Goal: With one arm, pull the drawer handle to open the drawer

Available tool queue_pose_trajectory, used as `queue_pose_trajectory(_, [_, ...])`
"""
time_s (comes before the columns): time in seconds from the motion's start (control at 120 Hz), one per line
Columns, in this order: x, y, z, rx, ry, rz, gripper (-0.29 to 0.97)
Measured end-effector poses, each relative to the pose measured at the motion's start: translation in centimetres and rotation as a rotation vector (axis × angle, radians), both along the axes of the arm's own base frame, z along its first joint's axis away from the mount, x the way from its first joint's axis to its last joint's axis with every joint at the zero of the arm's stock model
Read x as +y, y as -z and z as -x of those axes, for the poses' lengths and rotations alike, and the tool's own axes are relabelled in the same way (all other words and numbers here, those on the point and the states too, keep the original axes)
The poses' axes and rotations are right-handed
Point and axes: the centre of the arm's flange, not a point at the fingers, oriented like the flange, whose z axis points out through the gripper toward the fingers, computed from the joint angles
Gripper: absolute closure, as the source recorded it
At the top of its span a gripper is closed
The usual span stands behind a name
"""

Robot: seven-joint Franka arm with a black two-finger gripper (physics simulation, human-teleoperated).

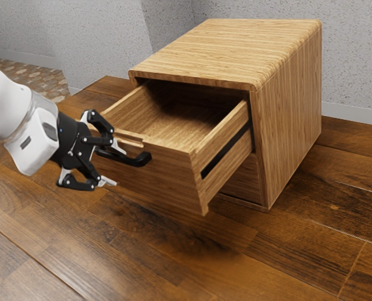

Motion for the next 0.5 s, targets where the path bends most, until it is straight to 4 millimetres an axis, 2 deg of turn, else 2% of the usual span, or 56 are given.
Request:
queue_pose_trajectory(0.183, [-0.4, 0.5, 0.8, 0.014, 0.001, -0.004, 0.28])
queue_pose_trajectory(0.5, [-0.2, 0.6, 2.1, 0.020, 0.001, 0.003, 0.34])
